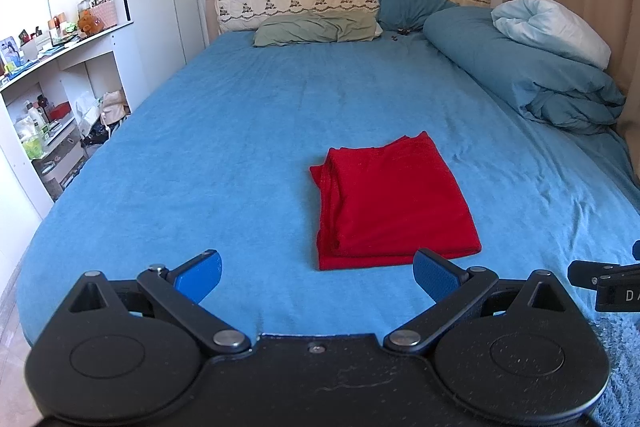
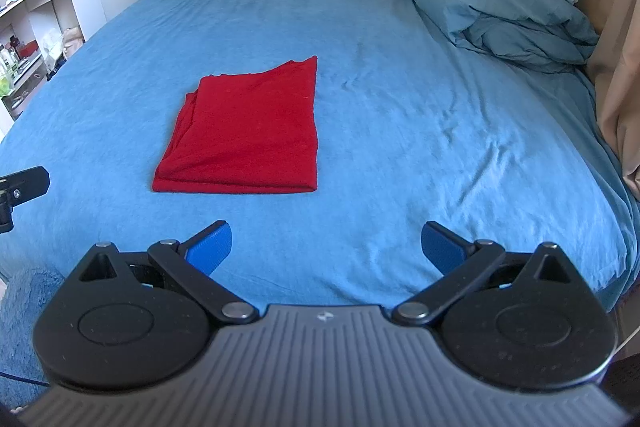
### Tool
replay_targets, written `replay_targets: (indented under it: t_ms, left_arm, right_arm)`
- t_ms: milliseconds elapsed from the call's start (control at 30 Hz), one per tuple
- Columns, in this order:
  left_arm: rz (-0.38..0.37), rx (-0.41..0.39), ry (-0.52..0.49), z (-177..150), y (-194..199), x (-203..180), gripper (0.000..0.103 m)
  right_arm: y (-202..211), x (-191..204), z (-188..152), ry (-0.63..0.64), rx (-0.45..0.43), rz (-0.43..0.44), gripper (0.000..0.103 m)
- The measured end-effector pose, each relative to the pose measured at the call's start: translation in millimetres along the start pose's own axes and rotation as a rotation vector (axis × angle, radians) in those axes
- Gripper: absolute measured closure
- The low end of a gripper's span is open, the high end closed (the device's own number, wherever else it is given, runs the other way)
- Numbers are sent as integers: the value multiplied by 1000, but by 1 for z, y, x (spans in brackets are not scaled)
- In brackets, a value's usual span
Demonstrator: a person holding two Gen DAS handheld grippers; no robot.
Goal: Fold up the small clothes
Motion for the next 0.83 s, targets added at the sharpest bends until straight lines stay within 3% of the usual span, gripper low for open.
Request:
replay_targets:
  t_ms: [833]
  left_arm:
    - [-11,9,19,-1,-4,6,0]
  right_arm:
    - [-1,1,5,-3,6,8,0]
Point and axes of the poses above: each gripper's, at about its wrist camera, not at the fingertips, and y roughly against the way its jaws point, x to its left, z to its top, the point moved 3 cm from there along -y, roughly the way its jaws point, and after that the axes turned 4 degrees about -x, right-handed, at the moved point
